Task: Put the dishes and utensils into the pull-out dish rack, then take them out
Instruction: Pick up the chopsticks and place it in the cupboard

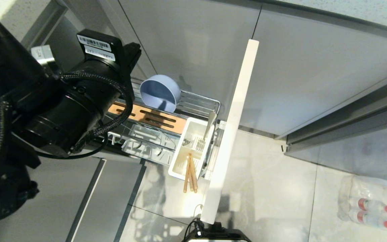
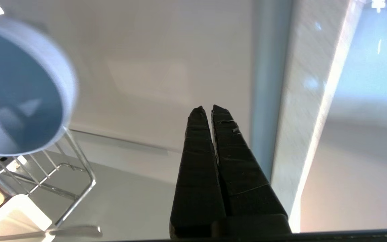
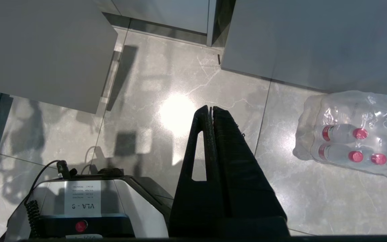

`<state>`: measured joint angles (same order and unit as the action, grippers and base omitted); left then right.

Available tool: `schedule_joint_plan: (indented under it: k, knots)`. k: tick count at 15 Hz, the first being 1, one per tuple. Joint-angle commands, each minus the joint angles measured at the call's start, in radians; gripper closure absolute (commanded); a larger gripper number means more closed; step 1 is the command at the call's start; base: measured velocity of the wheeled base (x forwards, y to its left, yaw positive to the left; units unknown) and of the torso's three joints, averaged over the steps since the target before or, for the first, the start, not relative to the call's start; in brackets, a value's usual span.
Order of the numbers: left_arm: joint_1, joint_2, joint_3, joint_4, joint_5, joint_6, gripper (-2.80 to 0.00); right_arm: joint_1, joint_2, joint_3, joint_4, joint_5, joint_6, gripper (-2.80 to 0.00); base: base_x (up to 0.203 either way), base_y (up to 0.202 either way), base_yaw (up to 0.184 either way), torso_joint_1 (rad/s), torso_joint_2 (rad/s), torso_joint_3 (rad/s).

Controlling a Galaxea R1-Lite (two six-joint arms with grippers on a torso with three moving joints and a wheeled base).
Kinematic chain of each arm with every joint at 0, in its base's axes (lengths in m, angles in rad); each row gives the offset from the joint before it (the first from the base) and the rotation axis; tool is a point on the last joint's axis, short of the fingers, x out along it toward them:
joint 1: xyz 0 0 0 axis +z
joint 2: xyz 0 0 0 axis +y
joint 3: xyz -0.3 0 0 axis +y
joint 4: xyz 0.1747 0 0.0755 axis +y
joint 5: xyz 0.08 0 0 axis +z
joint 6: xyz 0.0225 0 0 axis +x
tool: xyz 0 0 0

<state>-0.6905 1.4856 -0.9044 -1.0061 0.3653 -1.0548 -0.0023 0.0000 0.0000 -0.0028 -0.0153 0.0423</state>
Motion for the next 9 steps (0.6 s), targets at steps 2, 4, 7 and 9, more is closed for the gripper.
schedule_joint_plan:
  k: [2, 4, 7, 9]
  knots:
    - [-0.03, -0.055, -0.015, 0.052, -0.039, 0.068, 0.0, -0.001, 0.001, 0.0, 0.0, 0.0, 0.001, 0.0, 0.0, 0.0, 0.0, 0.0, 0.0, 0.0]
    - [-0.059, -0.128, -0.035, 0.125, -0.087, 0.14, 0.0, -0.001, 0.001, 0.0, 0.0, 0.0, 0.001, 0.0, 0.0, 0.0, 0.0, 0.0, 0.0, 0.0]
    - [-0.075, -0.249, -0.057, 0.259, -0.249, 0.303, 0.0, -0.001, 0.001, 0.0, 0.0, 0.0, 0.001, 0.0, 0.0, 0.0, 0.0, 0.0, 0.0, 0.0]
    - [-0.076, -0.289, -0.117, 0.396, -0.291, 0.463, 0.0, -0.001, 0.002, 0.0, 0.0, 0.0, 0.001, 0.0, 0.0, 0.0, 0.0, 0.0, 0.0, 0.0]
